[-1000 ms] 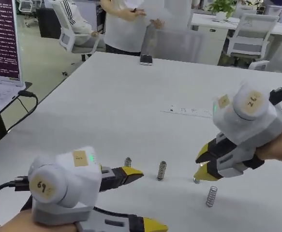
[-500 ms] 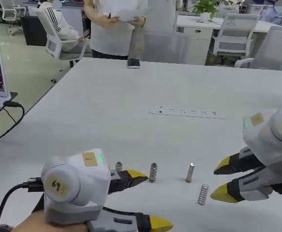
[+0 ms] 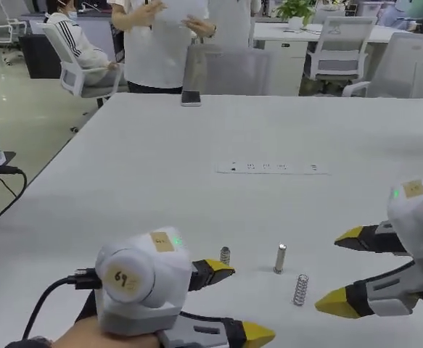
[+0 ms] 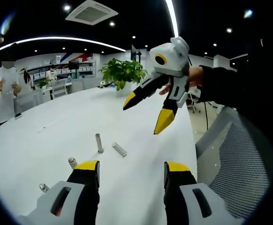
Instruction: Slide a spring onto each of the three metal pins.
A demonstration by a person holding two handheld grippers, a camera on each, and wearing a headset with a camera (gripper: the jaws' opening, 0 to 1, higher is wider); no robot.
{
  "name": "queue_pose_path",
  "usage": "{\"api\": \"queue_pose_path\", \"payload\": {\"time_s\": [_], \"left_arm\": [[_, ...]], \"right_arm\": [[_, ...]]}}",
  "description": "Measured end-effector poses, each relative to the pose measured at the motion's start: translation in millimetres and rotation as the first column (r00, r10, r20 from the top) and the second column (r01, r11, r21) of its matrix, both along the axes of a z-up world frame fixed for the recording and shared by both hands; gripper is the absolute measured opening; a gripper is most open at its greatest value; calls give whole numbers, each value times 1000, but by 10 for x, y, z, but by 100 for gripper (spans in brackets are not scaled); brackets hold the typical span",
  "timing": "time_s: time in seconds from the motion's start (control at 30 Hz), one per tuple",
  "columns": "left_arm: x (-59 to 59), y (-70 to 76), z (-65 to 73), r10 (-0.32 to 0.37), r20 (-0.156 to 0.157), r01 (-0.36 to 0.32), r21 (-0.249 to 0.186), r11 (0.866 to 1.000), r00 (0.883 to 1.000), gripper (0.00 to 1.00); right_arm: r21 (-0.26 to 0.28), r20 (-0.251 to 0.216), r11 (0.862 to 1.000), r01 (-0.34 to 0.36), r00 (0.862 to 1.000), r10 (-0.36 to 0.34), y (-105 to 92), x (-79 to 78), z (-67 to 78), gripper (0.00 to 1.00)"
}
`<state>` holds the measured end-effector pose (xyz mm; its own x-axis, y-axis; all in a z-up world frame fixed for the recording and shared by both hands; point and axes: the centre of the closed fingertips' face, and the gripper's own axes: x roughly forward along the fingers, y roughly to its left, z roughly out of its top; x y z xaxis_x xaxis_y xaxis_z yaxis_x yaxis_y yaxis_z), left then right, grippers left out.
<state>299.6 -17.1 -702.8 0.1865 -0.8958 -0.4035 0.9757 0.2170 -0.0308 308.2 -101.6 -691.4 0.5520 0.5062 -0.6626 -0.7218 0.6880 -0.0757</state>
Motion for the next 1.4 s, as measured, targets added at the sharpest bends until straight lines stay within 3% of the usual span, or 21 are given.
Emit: {"api": "queue_pose_path", "payload": {"time_s": [0.17, 0.43, 0.5, 0.9, 1.2, 1.37, 1.4], "left_arm": [[-19, -135, -62, -18, -7, 18, 21, 1000, 1000, 49], [99, -427, -214, 10, 0, -10, 61, 998, 1000, 43], [140, -500, -258, 26, -13, -25, 63, 998, 1000, 42], [302, -829, -594, 88, -41, -83, 122, 989, 995, 33], [404, -920, -794, 128, -5, -125, 163, 979, 992, 24], [425, -945, -863, 137, -5, -134, 172, 976, 991, 21], [441, -957, -852, 138, 10, -138, 163, 977, 990, 20]], "right_arm": [[39, 29, 998, 50, 998, -51, -54, 1, 11, 77], [119, 33, 987, 104, 994, -108, -47, -122, -16, 78], [132, 30, 984, 118, 992, -123, -54, -155, -37, 79], [154, -3, 975, 159, 987, -160, -86, -282, -181, 80], [156, -15, 972, 175, 984, -175, -67, -293, -250, 79], [158, -24, 969, 189, 982, -188, -86, -305, -275, 79], [157, -27, 969, 190, 982, -189, -84, -310, -284, 78]]}}
